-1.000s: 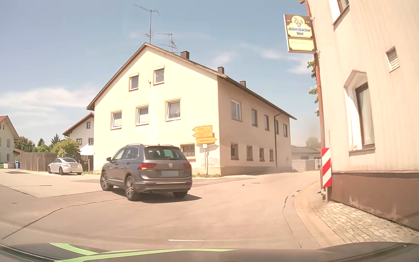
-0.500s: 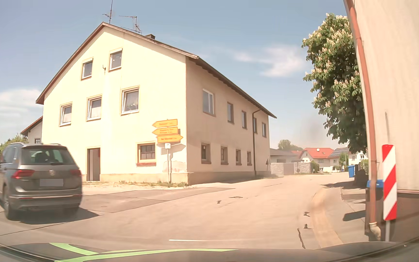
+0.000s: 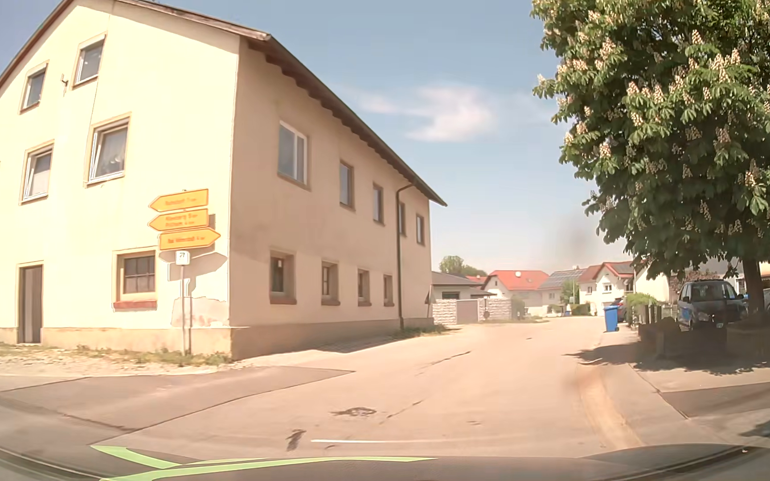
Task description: Follow the waypoints while adhering to traffic rules and regulations
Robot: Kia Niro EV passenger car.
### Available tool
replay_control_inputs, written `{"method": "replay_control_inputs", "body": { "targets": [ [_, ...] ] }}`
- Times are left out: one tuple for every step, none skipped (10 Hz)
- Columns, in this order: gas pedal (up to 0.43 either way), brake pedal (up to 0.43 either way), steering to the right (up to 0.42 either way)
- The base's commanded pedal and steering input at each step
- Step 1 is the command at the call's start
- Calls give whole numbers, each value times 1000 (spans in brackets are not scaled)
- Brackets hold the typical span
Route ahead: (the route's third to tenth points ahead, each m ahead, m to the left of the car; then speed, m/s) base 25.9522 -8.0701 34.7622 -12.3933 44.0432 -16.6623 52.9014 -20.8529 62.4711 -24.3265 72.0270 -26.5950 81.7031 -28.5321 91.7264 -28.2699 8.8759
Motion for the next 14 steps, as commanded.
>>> {"method": "replay_control_inputs", "body": {
  "targets": [
    [280, 0, 153],
    [287, 0, 152],
    [287, 0, 149],
    [299, 0, 142],
    [299, 0, 136],
    [299, 0, 132],
    [299, 0, 126],
    [299, 0, 119],
    [299, 0, 110],
    [299, 0, 99],
    [311, 0, 86],
    [311, 0, 71],
    [311, 0, 61],
    [311, 0, 53]
  ]
}}
